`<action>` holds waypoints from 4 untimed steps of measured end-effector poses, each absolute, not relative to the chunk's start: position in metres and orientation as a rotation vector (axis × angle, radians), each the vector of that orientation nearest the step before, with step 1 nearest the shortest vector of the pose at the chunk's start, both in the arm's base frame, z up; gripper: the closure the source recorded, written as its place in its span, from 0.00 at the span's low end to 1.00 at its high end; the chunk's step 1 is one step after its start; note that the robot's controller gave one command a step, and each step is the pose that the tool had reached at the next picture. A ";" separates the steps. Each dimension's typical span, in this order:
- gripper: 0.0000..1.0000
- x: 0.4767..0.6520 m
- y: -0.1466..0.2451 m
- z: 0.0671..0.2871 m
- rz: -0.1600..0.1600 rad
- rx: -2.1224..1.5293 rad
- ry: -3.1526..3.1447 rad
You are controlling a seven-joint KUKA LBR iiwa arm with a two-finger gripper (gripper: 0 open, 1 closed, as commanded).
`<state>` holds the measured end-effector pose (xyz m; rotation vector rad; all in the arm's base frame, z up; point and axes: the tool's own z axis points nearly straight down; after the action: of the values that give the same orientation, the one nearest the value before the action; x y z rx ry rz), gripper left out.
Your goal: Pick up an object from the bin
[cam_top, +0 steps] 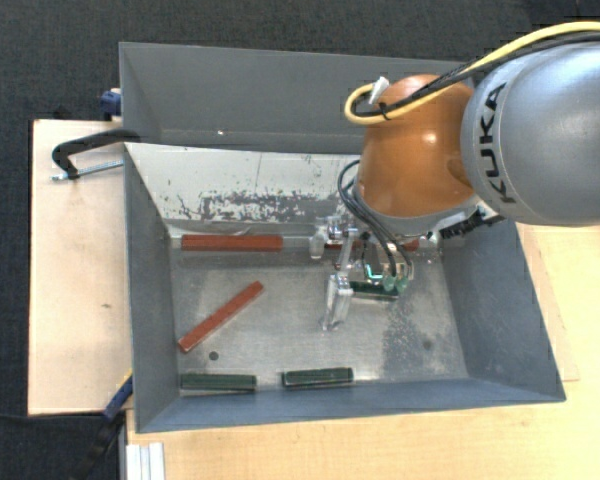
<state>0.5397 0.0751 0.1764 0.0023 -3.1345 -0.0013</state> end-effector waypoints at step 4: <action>1.00 0.553 -0.026 0.071 -0.002 0.061 -3.142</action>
Offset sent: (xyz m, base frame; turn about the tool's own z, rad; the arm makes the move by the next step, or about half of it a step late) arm 0.0345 -0.0730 -0.1064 -0.1191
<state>0.5531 -0.0259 0.0707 0.0608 -3.1416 -0.0023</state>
